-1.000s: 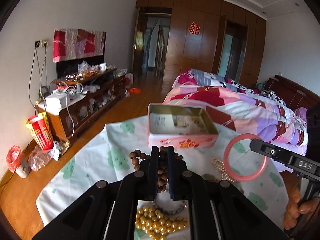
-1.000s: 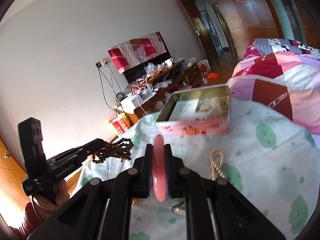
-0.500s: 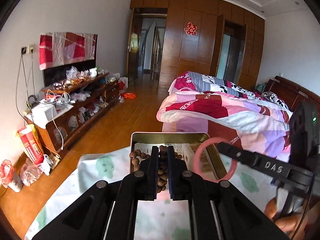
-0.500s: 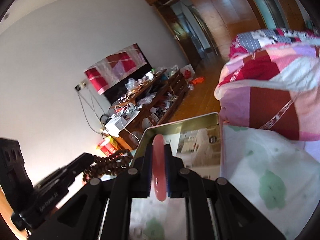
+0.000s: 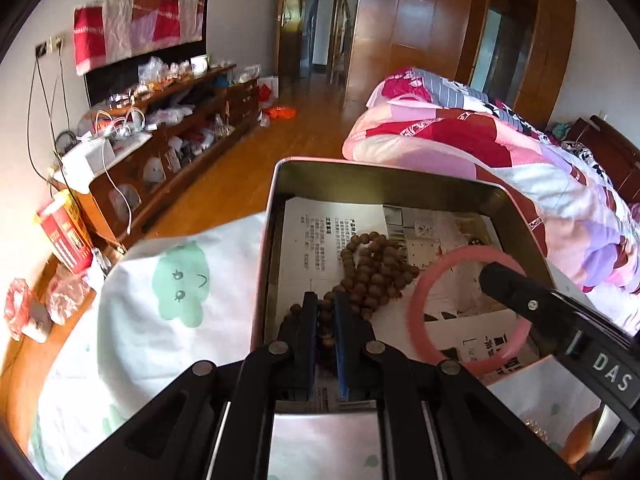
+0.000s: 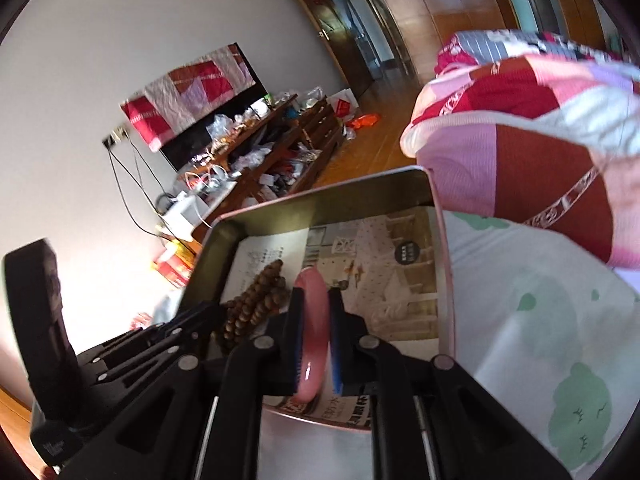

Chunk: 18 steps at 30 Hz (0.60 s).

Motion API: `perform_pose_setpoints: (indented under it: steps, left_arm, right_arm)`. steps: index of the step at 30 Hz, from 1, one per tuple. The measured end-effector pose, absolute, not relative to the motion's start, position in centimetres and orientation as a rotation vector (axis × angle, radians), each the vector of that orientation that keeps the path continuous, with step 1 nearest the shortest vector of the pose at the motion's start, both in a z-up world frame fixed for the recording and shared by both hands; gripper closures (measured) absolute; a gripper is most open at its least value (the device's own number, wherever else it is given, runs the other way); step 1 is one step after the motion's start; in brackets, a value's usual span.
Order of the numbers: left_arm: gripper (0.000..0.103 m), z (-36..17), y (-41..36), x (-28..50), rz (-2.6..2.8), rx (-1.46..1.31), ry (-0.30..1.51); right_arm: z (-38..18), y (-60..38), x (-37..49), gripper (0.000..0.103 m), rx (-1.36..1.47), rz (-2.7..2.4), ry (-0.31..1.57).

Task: Organize jewelry
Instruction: 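Carry both items into the pink tin and open both tools to release them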

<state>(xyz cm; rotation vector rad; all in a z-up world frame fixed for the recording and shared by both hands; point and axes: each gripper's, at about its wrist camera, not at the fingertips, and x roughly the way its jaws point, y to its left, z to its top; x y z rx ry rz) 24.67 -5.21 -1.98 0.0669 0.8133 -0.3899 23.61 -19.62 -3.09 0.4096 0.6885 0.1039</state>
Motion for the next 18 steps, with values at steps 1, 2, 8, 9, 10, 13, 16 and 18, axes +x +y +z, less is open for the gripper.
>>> perform_pose_setpoints:
  steps: [1,2,8,9,10,13,16,18]
  left_arm:
    - [0.095,-2.0,-5.5,24.5,-0.382,0.083,0.81]
    - [0.095,-1.9,-5.7,24.1,-0.373,0.111,0.803]
    - [0.095,-2.1,-6.2,23.6,-0.337,0.172,0.788]
    - [0.095,-2.1,-6.2,23.7,-0.335,0.173,0.79]
    - [0.095,-2.1,-6.2,23.6,-0.333,0.174,0.791]
    - [0.095,-1.9,-5.7,23.2,-0.308,0.184,0.775]
    - [0.095,-1.9,-5.3,22.8,-0.297,0.183,0.781]
    - [0.095,-1.9,-5.0,22.7,-0.285,0.18,0.787]
  right_arm:
    - [-3.1,-19.5,23.7,0.09,0.398,0.099,0.693]
    - [-3.1,-19.4,23.8,0.089,0.389,0.096,0.696]
    - [-3.1,-19.2,23.5,0.09,0.332,0.044,0.713]
    - [-3.2,-19.2,23.7,0.09,0.324,0.042,0.718]
    - [-3.2,-19.1,23.8,0.09,0.315,0.042,0.726]
    - [-3.2,-18.9,23.9,0.09,0.3,0.041,0.731]
    - [-3.2,-18.9,23.8,0.09,0.298,0.041,0.737]
    - [-3.2,-18.7,23.7,0.09,0.297,0.046,0.744]
